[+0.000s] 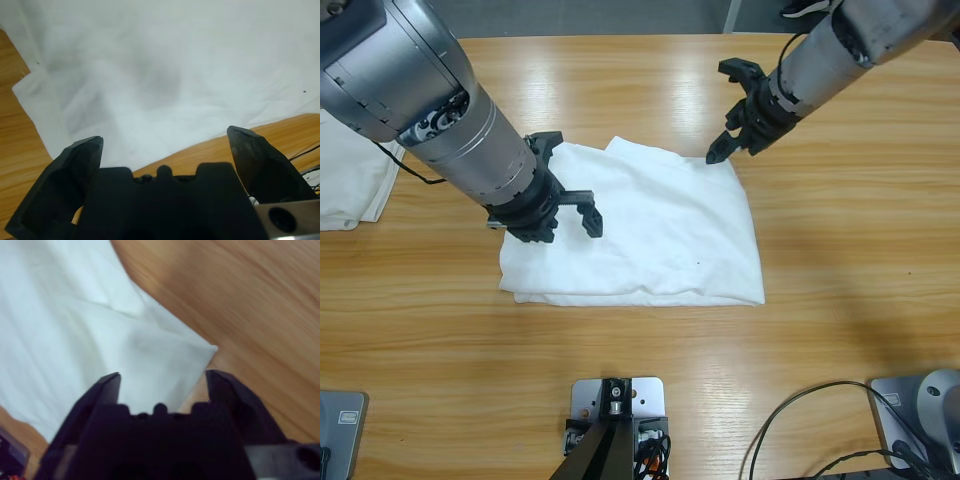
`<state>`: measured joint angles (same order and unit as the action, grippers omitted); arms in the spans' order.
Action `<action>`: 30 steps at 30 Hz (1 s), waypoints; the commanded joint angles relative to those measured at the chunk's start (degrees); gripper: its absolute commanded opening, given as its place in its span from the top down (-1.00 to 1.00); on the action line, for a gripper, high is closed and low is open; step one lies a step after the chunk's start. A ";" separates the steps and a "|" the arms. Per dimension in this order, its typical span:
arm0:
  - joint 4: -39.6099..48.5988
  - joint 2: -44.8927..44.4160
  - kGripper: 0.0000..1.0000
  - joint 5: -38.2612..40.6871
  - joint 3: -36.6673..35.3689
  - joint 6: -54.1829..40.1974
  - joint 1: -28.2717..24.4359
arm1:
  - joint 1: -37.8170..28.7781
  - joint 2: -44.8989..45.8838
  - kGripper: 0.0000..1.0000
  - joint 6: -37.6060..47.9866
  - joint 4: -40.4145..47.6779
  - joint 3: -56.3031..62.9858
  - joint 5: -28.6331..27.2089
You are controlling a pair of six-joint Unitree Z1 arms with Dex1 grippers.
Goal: Fold clothes
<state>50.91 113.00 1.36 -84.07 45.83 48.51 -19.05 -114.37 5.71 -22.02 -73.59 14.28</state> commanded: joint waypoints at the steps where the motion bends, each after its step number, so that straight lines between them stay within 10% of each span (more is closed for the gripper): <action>1: 0.42 3.71 -0.94 1.01 0.93 0.49 0.44 | -0.69 -7.18 -0.45 -0.70 -6.55 -4.84 -2.10; 16: 1.99 3.63 -0.82 0.61 1.87 -11.40 1.23 | -0.99 -7.41 -0.30 -0.43 -7.16 -3.75 -2.82; 23: 2.93 4.77 0.12 1.78 1.66 -16.39 1.92 | -0.20 -6.13 -0.30 -0.43 -6.88 -3.15 -2.77; 26: 4.11 4.77 1.00 0.61 1.47 -17.95 2.11 | -0.20 -5.92 -0.30 -0.34 -6.72 -2.92 -2.73; 30: 6.19 5.86 1.00 -3.89 2.35 -15.63 2.11 | -0.11 -5.28 -0.30 -0.34 -6.72 -2.36 -2.77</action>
<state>54.12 116.46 1.85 -82.61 29.17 50.11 -19.31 -120.33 5.44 -28.49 -78.14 11.75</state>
